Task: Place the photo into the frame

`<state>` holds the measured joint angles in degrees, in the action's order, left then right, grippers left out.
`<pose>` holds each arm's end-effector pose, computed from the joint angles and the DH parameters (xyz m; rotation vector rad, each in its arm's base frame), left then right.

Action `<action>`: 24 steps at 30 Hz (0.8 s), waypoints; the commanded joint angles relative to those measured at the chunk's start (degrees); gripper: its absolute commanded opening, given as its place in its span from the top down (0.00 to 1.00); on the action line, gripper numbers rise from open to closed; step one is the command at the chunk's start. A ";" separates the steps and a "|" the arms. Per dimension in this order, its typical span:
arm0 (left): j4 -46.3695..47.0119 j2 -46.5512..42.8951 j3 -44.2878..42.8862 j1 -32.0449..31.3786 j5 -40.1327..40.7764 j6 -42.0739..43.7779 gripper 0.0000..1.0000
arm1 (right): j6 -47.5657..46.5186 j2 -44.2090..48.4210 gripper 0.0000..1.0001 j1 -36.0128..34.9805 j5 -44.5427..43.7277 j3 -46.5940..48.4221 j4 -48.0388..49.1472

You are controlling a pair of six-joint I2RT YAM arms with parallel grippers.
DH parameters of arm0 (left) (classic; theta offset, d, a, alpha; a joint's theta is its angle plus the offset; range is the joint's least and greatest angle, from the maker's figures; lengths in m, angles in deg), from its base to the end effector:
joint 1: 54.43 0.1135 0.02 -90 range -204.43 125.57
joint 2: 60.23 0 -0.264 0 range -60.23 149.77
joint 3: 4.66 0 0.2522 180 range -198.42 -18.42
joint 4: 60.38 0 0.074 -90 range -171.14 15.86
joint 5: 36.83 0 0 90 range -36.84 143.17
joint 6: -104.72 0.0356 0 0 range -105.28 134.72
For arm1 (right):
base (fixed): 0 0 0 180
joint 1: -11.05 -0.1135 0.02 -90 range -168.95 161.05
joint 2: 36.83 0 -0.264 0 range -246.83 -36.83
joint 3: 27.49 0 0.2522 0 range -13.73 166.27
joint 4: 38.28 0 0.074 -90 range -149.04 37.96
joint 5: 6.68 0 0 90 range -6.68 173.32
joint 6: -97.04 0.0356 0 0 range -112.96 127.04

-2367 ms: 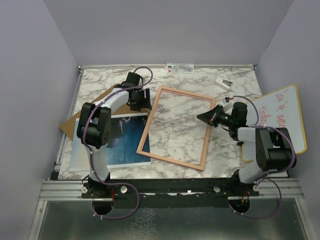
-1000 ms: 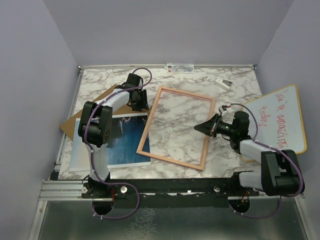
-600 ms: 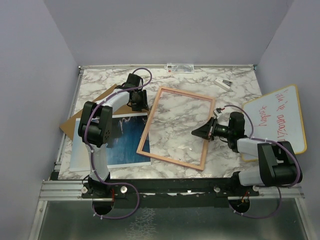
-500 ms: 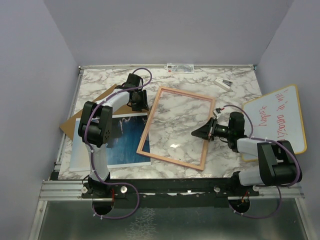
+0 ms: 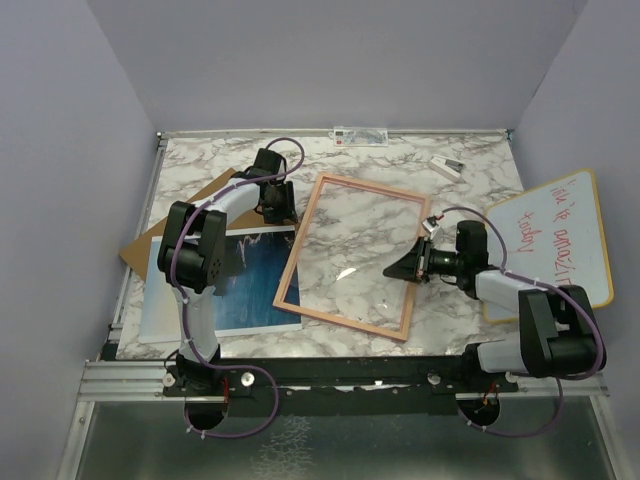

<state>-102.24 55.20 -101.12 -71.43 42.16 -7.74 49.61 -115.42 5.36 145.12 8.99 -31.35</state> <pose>0.4044 -0.1307 0.1748 -0.0607 2.6863 -0.4796 0.2249 0.0539 0.1508 0.0473 2.2605 1.6372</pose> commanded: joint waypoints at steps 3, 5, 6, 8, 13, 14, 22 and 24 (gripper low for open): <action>-0.09 0.88 -0.30 -0.24 1.02 1.10 0.54 | -9.16 3.86 0.99 -0.35 -0.63 3.82 -13.86; -0.12 0.97 -0.42 -0.23 0.93 1.10 0.54 | -10.71 4.27 0.99 -0.36 -1.30 4.57 -16.68; -0.12 1.00 -0.49 -0.27 0.92 1.10 0.54 | -12.16 4.21 0.99 -0.36 -1.55 4.95 -18.84; -0.12 1.02 -0.48 -0.22 0.95 1.10 0.53 | -13.53 4.32 0.99 -0.33 -2.40 5.46 -20.51; -0.12 1.01 -0.30 -0.23 0.91 1.19 0.53 | -15.01 4.83 0.99 -0.37 -2.36 5.11 -23.10; -0.12 1.02 -0.30 -0.23 0.98 1.19 0.53 | -15.23 4.78 0.99 -0.37 -2.26 5.02 -23.35; -0.12 0.93 -0.20 -0.23 0.84 1.10 0.53 | -14.94 4.16 0.99 -0.85 -1.74 4.78 -22.56; -0.12 0.86 -0.06 -0.23 0.78 1.02 0.53 | -15.05 3.34 0.99 -0.91 -1.64 5.04 -22.85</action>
<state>-102.24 55.20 -101.12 -71.45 42.14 -7.28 35.93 -111.77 4.99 143.33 13.34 -53.67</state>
